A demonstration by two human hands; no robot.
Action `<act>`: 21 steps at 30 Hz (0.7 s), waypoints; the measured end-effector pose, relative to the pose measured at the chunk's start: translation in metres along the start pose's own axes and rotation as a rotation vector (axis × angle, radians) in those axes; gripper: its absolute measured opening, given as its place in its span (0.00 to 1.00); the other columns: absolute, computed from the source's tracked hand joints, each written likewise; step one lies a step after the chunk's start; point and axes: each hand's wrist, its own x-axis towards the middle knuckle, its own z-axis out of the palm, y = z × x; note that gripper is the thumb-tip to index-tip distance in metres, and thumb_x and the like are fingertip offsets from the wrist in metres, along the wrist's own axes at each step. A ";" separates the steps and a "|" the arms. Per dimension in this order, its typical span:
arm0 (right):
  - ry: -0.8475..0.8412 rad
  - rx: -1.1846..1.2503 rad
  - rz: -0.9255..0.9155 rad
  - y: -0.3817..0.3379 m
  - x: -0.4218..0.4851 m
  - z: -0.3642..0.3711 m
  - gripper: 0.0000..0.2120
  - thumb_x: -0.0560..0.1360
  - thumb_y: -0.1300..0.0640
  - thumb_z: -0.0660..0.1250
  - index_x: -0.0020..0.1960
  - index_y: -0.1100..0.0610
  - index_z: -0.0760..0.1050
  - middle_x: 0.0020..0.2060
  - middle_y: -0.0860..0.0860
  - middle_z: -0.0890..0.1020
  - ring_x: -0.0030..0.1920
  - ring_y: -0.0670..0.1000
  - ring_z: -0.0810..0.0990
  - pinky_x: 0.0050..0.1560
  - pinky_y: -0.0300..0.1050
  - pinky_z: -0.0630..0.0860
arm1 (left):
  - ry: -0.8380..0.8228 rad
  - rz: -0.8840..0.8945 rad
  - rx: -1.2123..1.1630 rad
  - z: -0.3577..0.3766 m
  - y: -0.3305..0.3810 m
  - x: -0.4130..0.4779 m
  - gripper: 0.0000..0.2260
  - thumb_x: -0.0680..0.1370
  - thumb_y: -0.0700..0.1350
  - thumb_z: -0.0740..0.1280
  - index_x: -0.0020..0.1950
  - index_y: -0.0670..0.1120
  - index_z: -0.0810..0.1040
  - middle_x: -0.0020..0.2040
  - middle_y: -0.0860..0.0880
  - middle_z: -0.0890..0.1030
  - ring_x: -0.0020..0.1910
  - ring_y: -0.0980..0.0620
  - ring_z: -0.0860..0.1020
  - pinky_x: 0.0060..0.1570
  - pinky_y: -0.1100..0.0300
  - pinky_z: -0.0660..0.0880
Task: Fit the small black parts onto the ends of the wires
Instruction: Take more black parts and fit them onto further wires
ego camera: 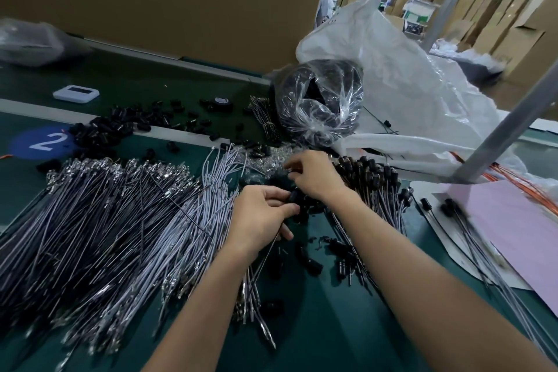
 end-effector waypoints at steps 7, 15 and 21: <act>0.003 -0.288 -0.135 -0.008 0.013 0.008 0.09 0.75 0.62 0.68 0.54 0.55 0.80 0.51 0.55 0.82 0.51 0.58 0.81 0.43 0.48 0.74 | -0.025 0.085 -0.014 0.005 0.000 -0.002 0.04 0.76 0.41 0.72 0.51 0.46 0.83 0.37 0.50 0.86 0.24 0.51 0.80 0.23 0.63 0.73; -0.059 -0.298 -0.201 -0.007 0.013 0.006 0.07 0.76 0.62 0.65 0.52 0.57 0.79 0.48 0.57 0.82 0.47 0.59 0.80 0.41 0.48 0.73 | -0.047 0.077 -0.187 0.008 0.002 -0.005 0.03 0.76 0.40 0.72 0.48 0.44 0.83 0.37 0.46 0.86 0.26 0.52 0.80 0.27 0.63 0.75; 0.216 0.371 -0.063 0.010 -0.016 -0.009 0.07 0.72 0.60 0.74 0.49 0.59 0.82 0.38 0.54 0.85 0.41 0.51 0.83 0.47 0.45 0.80 | -0.034 0.055 -0.256 0.009 0.002 -0.004 0.03 0.76 0.37 0.71 0.48 0.42 0.82 0.36 0.45 0.86 0.27 0.53 0.80 0.28 0.63 0.76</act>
